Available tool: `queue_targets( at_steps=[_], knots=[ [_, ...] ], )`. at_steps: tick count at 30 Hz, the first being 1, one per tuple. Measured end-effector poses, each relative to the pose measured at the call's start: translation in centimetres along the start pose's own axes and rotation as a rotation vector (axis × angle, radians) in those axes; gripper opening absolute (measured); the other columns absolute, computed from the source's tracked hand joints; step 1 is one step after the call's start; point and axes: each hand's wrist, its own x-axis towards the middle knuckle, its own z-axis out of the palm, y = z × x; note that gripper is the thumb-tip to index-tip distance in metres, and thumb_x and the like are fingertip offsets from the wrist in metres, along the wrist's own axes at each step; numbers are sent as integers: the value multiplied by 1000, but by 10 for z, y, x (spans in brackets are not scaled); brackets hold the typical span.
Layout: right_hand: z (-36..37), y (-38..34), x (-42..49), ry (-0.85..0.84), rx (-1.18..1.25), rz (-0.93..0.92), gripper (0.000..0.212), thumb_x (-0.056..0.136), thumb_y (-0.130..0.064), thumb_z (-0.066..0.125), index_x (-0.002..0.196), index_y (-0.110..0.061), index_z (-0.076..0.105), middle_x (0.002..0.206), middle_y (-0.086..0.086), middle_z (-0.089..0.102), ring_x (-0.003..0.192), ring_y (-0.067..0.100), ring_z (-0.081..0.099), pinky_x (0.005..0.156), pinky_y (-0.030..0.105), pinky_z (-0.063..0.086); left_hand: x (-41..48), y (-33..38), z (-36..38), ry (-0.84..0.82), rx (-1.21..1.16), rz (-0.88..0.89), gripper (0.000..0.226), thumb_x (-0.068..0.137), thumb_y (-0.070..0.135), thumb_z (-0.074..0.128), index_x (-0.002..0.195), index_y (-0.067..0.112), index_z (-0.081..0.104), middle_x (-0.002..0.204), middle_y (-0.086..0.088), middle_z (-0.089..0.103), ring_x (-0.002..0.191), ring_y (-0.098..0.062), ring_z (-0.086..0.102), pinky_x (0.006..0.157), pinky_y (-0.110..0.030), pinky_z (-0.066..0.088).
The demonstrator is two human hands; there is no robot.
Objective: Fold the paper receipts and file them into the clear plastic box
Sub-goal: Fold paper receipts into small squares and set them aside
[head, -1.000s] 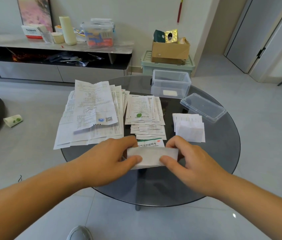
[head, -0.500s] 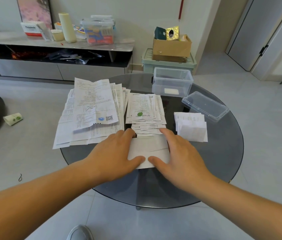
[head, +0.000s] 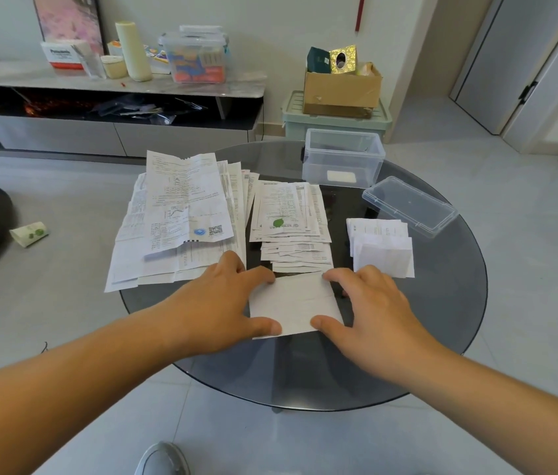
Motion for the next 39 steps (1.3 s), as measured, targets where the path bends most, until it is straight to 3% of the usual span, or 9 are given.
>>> queue_targets(
  at_steps=[6, 14, 18, 23, 26, 29, 34, 37, 39],
  knots=[
    [-5, -2, -4, -6, 88, 13, 53, 88, -51, 67, 134, -38, 44, 119, -13, 39, 119, 10, 40, 97, 25, 41, -2, 2, 0, 8, 22, 9, 78, 77, 76, 61, 143, 51, 30, 124, 8, 32, 111, -12, 38, 99, -29, 46],
    [-19, -12, 2, 17, 571, 194, 41, 83, -29, 79, 117, -32, 56, 109, -13, 59, 96, 5, 62, 72, 15, 49, -2, 5, 2, 17, -16, 11, 78, 73, 77, 64, 139, 51, 32, 123, 8, 31, 112, -12, 37, 98, -29, 45],
    [-16, -13, 4, 5, 783, 279, 36, 84, -22, 80, 111, -27, 57, 98, -4, 69, 84, 12, 69, 64, 21, 55, -5, 6, 2, 8, -24, 7, 79, 73, 78, 63, 140, 50, 33, 125, 7, 32, 116, -14, 39, 101, -31, 45],
    [-14, -12, 3, -3, 814, 326, 49, 81, -28, 82, 119, -29, 50, 99, -2, 70, 87, 12, 69, 66, 22, 50, -7, 9, 4, 46, -33, 11, 81, 71, 78, 64, 140, 46, 35, 125, 8, 35, 118, -14, 41, 101, -31, 45],
    [-12, -12, 3, -9, 827, 272, 40, 81, -25, 82, 115, -25, 59, 95, -5, 75, 83, 9, 72, 64, 18, 51, -7, 13, 7, 85, -25, 30, 83, 70, 79, 65, 139, 43, 36, 124, 9, 37, 116, -12, 41, 99, -28, 44],
    [-19, -14, 2, 82, 816, 154, 16, 85, -23, 78, 97, -27, 69, 88, -13, 74, 79, 2, 70, 60, 11, 50, -6, 16, 7, 173, -88, 83, 86, 71, 73, 70, 141, 41, 33, 126, 13, 37, 115, -5, 40, 96, -22, 41],
    [-31, -13, -3, 397, 390, -269, 7, 89, -24, 72, 84, -27, 68, 85, -13, 62, 86, 5, 57, 70, 9, 45, -4, 24, -2, 407, -376, 259, 90, 76, 54, 78, 148, 47, 23, 116, 22, 37, 102, 8, 48, 82, -10, 48],
    [-26, -3, -2, 400, 172, -467, 3, 90, -22, 72, 92, -22, 71, 95, -10, 61, 92, 5, 56, 78, 14, 45, -4, 25, -3, 436, -349, 308, 77, 73, 63, 75, 140, 48, 39, 125, 18, 32, 110, 4, 43, 90, -9, 43],
    [-20, 3, -2, 300, 162, -465, 4, 91, -25, 70, 94, -24, 71, 98, -13, 63, 94, 4, 58, 80, 22, 51, -4, 23, -2, 419, -279, 315, 66, 71, 70, 71, 130, 47, 52, 131, 17, 30, 118, 3, 35, 96, -9, 36]
  ],
)
